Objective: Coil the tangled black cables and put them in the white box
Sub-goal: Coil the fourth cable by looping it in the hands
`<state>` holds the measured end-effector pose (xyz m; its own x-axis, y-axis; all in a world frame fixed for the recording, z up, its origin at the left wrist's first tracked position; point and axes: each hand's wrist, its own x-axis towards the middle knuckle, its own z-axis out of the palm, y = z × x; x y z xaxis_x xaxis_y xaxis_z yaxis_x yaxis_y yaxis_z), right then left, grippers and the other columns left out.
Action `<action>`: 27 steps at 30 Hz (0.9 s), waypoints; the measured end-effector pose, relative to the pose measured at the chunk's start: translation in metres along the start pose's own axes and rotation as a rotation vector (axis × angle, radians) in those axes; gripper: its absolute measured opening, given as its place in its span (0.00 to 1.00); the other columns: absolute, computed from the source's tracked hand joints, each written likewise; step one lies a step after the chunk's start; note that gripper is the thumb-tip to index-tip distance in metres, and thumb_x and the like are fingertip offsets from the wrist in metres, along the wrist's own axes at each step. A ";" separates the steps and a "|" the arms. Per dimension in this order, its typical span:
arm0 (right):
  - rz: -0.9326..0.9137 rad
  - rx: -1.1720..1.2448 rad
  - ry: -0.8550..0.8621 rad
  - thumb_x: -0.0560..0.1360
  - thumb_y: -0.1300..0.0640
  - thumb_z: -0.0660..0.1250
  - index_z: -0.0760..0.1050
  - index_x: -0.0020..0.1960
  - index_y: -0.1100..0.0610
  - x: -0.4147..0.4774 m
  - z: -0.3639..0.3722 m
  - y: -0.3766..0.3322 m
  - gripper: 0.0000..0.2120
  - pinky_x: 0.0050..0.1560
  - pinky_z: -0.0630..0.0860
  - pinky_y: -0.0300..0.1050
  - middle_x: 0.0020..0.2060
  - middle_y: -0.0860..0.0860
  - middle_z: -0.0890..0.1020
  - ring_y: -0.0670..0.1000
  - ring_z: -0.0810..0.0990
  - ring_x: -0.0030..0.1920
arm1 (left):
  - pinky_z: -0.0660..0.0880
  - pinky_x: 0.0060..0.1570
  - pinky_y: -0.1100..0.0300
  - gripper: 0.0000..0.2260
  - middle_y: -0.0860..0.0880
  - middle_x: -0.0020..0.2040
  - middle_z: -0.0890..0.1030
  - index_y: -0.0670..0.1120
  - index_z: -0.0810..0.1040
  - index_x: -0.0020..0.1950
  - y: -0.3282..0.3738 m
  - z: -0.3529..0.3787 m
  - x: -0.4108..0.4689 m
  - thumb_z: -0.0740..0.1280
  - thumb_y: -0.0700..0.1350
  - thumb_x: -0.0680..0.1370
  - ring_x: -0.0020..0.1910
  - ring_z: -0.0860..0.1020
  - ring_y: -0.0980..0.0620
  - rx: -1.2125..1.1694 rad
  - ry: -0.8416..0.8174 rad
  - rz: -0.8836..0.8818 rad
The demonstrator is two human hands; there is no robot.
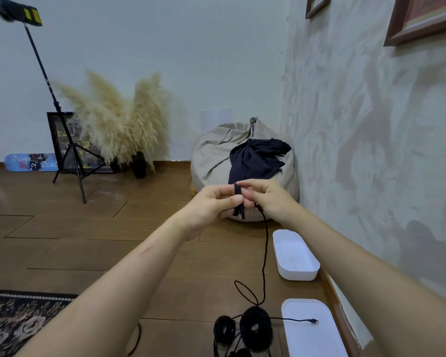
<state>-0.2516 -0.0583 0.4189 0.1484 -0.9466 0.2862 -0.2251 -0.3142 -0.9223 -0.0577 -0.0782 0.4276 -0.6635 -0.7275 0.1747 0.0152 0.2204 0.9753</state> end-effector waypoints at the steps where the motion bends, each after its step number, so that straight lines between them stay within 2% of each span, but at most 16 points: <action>1: 0.010 -0.004 -0.026 0.84 0.56 0.63 0.82 0.59 0.52 0.000 0.005 0.004 0.10 0.43 0.72 0.49 0.43 0.69 0.80 0.56 0.77 0.42 | 0.79 0.61 0.56 0.10 0.44 0.53 0.86 0.38 0.81 0.62 -0.001 -0.001 0.001 0.64 0.39 0.84 0.59 0.83 0.47 -0.031 0.022 0.015; 3: 0.049 -0.106 -0.038 0.86 0.59 0.58 0.80 0.55 0.53 0.000 0.017 0.010 0.12 0.37 0.71 0.44 0.38 0.59 0.81 0.50 0.75 0.37 | 0.81 0.53 0.60 0.10 0.43 0.53 0.85 0.36 0.80 0.62 -0.002 -0.002 0.003 0.64 0.37 0.84 0.55 0.84 0.47 -0.099 0.077 0.033; 5: 0.101 -0.210 -0.051 0.86 0.60 0.55 0.78 0.55 0.56 0.003 0.029 0.017 0.12 0.35 0.72 0.42 0.38 0.52 0.83 0.48 0.76 0.35 | 0.81 0.51 0.61 0.09 0.44 0.52 0.86 0.37 0.80 0.62 -0.003 -0.002 0.006 0.64 0.37 0.84 0.52 0.84 0.50 -0.152 0.141 0.049; 8: 0.090 -0.289 -0.127 0.86 0.57 0.56 0.77 0.55 0.52 0.005 0.047 0.023 0.11 0.35 0.73 0.42 0.37 0.51 0.84 0.47 0.77 0.32 | 0.79 0.54 0.63 0.08 0.45 0.53 0.86 0.42 0.81 0.60 -0.005 -0.004 0.008 0.64 0.39 0.84 0.53 0.83 0.52 -0.180 0.245 0.071; 11: 0.084 -0.271 -0.147 0.86 0.58 0.56 0.78 0.51 0.54 0.006 0.055 0.014 0.12 0.33 0.70 0.38 0.32 0.50 0.80 0.46 0.73 0.29 | 0.80 0.49 0.62 0.08 0.47 0.52 0.87 0.44 0.82 0.57 -0.008 -0.010 0.009 0.64 0.39 0.84 0.52 0.82 0.51 -0.167 0.358 0.088; 14: 0.070 -0.388 -0.135 0.84 0.56 0.60 0.81 0.48 0.56 0.007 0.050 0.007 0.13 0.35 0.67 0.41 0.29 0.46 0.75 0.42 0.70 0.28 | 0.80 0.58 0.56 0.07 0.48 0.51 0.87 0.45 0.83 0.56 -0.015 -0.018 0.010 0.65 0.39 0.84 0.53 0.83 0.53 -0.043 0.420 0.117; 16: 0.075 -0.445 -0.143 0.83 0.55 0.62 0.83 0.47 0.56 0.007 0.044 0.003 0.13 0.34 0.65 0.41 0.26 0.43 0.73 0.40 0.69 0.26 | 0.78 0.60 0.55 0.07 0.49 0.49 0.87 0.45 0.83 0.56 -0.020 -0.023 0.009 0.66 0.39 0.84 0.53 0.84 0.55 0.063 0.447 0.119; 19: 0.078 -0.432 -0.167 0.82 0.56 0.64 0.83 0.48 0.60 0.004 0.034 -0.002 0.11 0.32 0.64 0.38 0.24 0.41 0.72 0.40 0.68 0.26 | 0.79 0.63 0.52 0.07 0.50 0.47 0.87 0.47 0.84 0.54 -0.031 -0.030 0.008 0.66 0.39 0.83 0.53 0.85 0.52 0.208 0.485 0.102; 21: 0.057 -0.437 -0.173 0.82 0.56 0.64 0.83 0.48 0.58 0.003 0.028 -0.006 0.10 0.35 0.68 0.40 0.29 0.44 0.75 0.43 0.71 0.30 | 0.79 0.60 0.51 0.06 0.50 0.46 0.87 0.48 0.84 0.53 -0.037 -0.031 0.008 0.67 0.41 0.83 0.51 0.85 0.51 0.317 0.433 0.070; 24: -0.011 -0.500 -0.164 0.81 0.56 0.65 0.83 0.46 0.55 0.004 0.015 -0.008 0.10 0.44 0.75 0.51 0.38 0.55 0.83 0.56 0.79 0.39 | 0.76 0.49 0.53 0.07 0.52 0.42 0.83 0.44 0.82 0.50 -0.043 -0.022 0.011 0.65 0.41 0.83 0.42 0.78 0.55 0.512 0.242 0.073; 25: -0.026 -0.516 -0.156 0.82 0.57 0.65 0.83 0.46 0.55 0.003 0.010 -0.008 0.10 0.45 0.76 0.51 0.39 0.53 0.84 0.55 0.81 0.41 | 0.75 0.48 0.55 0.08 0.53 0.42 0.82 0.44 0.82 0.50 -0.042 -0.016 0.011 0.63 0.39 0.84 0.42 0.77 0.57 0.494 0.177 0.064; 27: -0.058 -0.537 -0.140 0.81 0.58 0.66 0.84 0.47 0.55 0.002 0.002 -0.009 0.09 0.43 0.74 0.40 0.38 0.48 0.85 0.46 0.81 0.40 | 0.76 0.52 0.57 0.11 0.55 0.44 0.83 0.48 0.82 0.52 -0.038 -0.010 0.011 0.60 0.38 0.85 0.46 0.79 0.58 0.388 0.082 0.022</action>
<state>-0.2477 -0.0575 0.4274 0.2933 -0.9194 0.2620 -0.6663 -0.3931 -0.6337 -0.0585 -0.1011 0.3938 -0.6040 -0.7658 0.2210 -0.2653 0.4546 0.8502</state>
